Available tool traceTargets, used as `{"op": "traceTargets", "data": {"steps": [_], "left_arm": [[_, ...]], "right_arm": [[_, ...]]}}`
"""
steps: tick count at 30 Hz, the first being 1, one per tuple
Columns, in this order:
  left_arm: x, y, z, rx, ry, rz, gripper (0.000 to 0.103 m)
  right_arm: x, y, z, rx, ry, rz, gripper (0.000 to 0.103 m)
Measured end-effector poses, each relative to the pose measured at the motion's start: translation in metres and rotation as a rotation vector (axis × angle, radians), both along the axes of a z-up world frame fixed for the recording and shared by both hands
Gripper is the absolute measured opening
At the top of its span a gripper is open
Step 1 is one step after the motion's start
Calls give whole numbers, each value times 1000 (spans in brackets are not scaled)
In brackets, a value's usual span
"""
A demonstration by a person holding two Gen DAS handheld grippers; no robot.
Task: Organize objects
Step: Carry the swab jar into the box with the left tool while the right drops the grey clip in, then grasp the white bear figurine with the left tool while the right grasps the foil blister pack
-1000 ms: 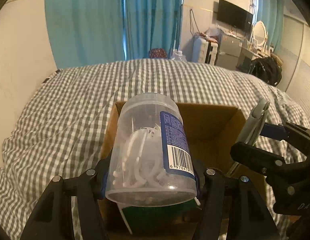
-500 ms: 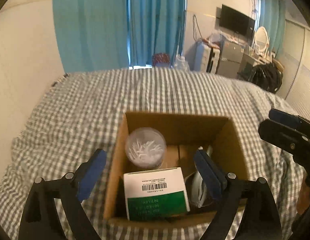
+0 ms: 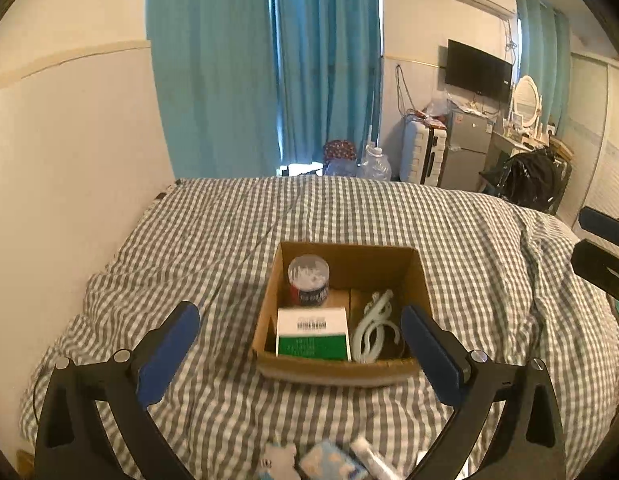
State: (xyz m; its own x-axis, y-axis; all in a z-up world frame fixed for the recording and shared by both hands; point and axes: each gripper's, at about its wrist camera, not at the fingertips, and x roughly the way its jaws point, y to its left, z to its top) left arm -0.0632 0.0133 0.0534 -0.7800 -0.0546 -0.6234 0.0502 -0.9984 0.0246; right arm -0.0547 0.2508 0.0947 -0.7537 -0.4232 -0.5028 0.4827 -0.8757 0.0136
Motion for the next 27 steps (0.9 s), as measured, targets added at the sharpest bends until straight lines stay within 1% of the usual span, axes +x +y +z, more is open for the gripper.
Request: {"op": "traceTargets", "data": {"steps": [3, 4, 6, 7, 10, 14, 17, 20, 22, 27], "left_arm": [[21, 1, -10, 5, -14, 12, 103], [30, 1, -17, 4, -24, 19, 103], [42, 2, -31, -2, -46, 29, 103], [50, 2, -43, -10, -65, 37, 103], [69, 2, -76, -25, -100, 54, 103], [90, 1, -120, -46, -157, 68, 103], [99, 0, -148, -22, -199, 78, 103], [101, -4, -172, 5, -233, 83, 103], [100, -7, -183, -1, -254, 87, 103], [90, -19, -202, -11, -267, 99, 103]], "right_arm": [[22, 9, -2, 34, -3, 12, 87], [28, 9, -5, 43, -7, 14, 87], [40, 13, -17, 72, -26, 29, 87], [45, 13, -25, 84, -36, 36, 87], [61, 13, -58, 123, -68, 66, 87], [79, 9, -113, 198, -123, 119, 87], [82, 4, -157, 238, -214, 154, 87], [83, 1, -197, 249, -316, 177, 87], [84, -4, -216, 247, -369, 205, 87], [83, -20, -246, 294, -436, 257, 87]]}}
